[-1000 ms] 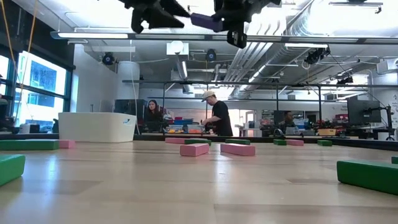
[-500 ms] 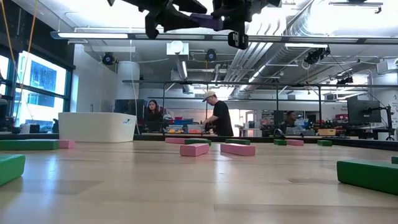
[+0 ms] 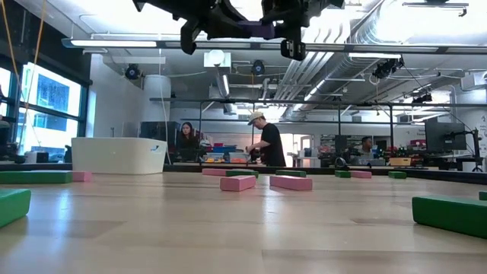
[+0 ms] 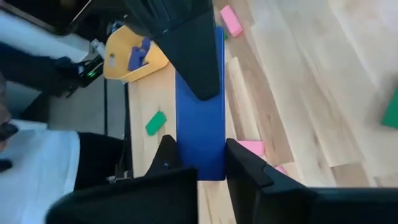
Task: Sort blocks
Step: Put the violet block into the yellow bin, then put the green block into the black bin
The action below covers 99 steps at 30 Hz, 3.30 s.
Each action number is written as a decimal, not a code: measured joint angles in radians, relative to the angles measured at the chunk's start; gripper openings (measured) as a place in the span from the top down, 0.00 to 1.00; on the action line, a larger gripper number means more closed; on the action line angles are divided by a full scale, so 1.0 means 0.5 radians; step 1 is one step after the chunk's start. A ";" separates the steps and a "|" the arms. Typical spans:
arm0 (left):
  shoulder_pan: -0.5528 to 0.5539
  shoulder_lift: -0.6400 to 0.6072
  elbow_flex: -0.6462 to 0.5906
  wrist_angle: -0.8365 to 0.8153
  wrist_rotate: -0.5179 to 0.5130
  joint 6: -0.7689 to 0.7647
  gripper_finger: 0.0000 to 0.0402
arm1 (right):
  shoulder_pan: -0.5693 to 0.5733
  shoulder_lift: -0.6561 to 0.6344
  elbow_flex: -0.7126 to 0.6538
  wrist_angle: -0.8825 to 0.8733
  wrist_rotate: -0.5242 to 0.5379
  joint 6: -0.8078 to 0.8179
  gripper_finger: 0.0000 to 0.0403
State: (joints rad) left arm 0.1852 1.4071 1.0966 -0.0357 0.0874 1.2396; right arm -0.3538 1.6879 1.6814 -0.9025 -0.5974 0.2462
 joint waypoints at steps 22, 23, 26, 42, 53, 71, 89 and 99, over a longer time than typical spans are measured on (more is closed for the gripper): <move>-0.031 -0.287 -0.044 -1.448 -0.440 -2.161 0.93 | -0.335 0.004 0.102 0.045 0.236 -0.310 0.52; -0.060 -0.332 -0.060 -1.531 -0.431 -2.388 0.93 | -0.339 0.030 0.102 0.103 0.246 -0.338 0.52; -0.225 -0.453 -0.098 -1.750 -0.345 -3.030 0.93 | -0.340 0.112 0.102 0.279 0.244 -0.368 0.52; -1.974 -0.693 -0.141 -2.351 -0.252 -4.890 0.93 | -0.050 0.234 0.102 0.425 -0.138 -0.082 0.52; -2.751 -0.690 -0.528 -1.776 -0.366 -5.018 0.93 | 0.553 0.234 0.102 0.622 0.486 0.634 0.52; -2.750 -0.690 -0.655 -1.505 -0.252 -4.708 0.61 | 1.117 0.100 0.102 0.576 0.927 1.079 0.52; -1.637 -0.676 -0.465 -1.106 -0.623 -3.936 0.50 | 1.512 -0.028 -0.070 -0.233 1.161 1.353 0.52; -1.122 -0.508 -0.465 -0.060 -0.570 -3.497 0.50 | 1.807 -0.024 -0.740 0.223 0.879 2.444 0.52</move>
State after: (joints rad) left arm -0.3759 1.1529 0.8639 -0.0656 -0.1978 -0.5087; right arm 0.5497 1.6756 1.3113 -0.7911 -0.1580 1.4684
